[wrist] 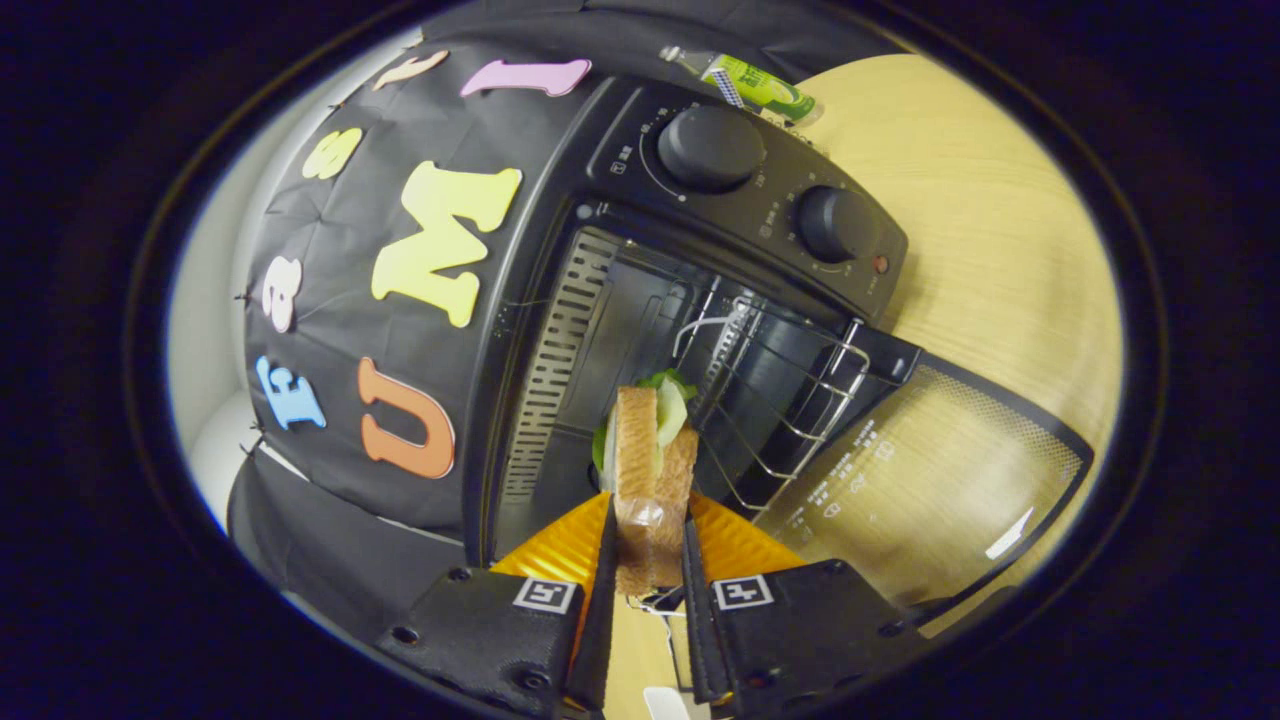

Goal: Open the toaster oven, put the food inside, and close the toaster oven door.

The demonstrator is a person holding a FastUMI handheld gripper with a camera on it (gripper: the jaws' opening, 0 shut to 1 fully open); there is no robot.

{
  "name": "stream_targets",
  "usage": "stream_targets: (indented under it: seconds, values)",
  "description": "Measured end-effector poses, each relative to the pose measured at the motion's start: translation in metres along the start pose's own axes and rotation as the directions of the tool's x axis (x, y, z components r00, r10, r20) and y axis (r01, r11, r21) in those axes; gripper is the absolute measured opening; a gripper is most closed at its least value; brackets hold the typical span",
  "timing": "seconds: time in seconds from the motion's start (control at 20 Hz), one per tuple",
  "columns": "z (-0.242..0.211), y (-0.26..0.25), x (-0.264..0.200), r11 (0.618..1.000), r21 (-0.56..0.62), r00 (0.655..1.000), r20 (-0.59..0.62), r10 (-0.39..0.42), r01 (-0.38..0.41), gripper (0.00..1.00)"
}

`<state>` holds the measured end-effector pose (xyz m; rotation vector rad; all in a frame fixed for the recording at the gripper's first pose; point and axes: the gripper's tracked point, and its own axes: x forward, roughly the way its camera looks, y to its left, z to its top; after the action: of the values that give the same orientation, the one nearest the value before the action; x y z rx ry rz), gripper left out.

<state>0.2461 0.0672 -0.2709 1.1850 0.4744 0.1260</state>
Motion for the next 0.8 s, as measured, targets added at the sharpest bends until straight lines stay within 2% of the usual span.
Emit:
stream_targets:
  seconds: [0.15,0.35,0.45,0.5,0.7,0.8]
  values:
    - [-0.004,0.004,0.003,0.998,-0.051,0.999,0.027,-0.03,0.031,0.37]
    - [0.001,0.001,0.009,0.992,-0.116,0.998,-0.013,-0.054,0.052,0.36]
    - [0.001,-0.002,0.019,0.99,-0.14,0.995,-0.082,-0.048,0.036,0.4]
    - [0.001,0.001,0.022,0.99,-0.14,0.993,-0.119,-0.017,0.0,0.42]
    - [-0.001,0.0,0.031,0.988,-0.15,0.989,-0.145,0.007,-0.029,0.42]
    - [-0.004,0.0,0.033,0.981,-0.191,0.987,-0.161,0.001,-0.032,0.45]
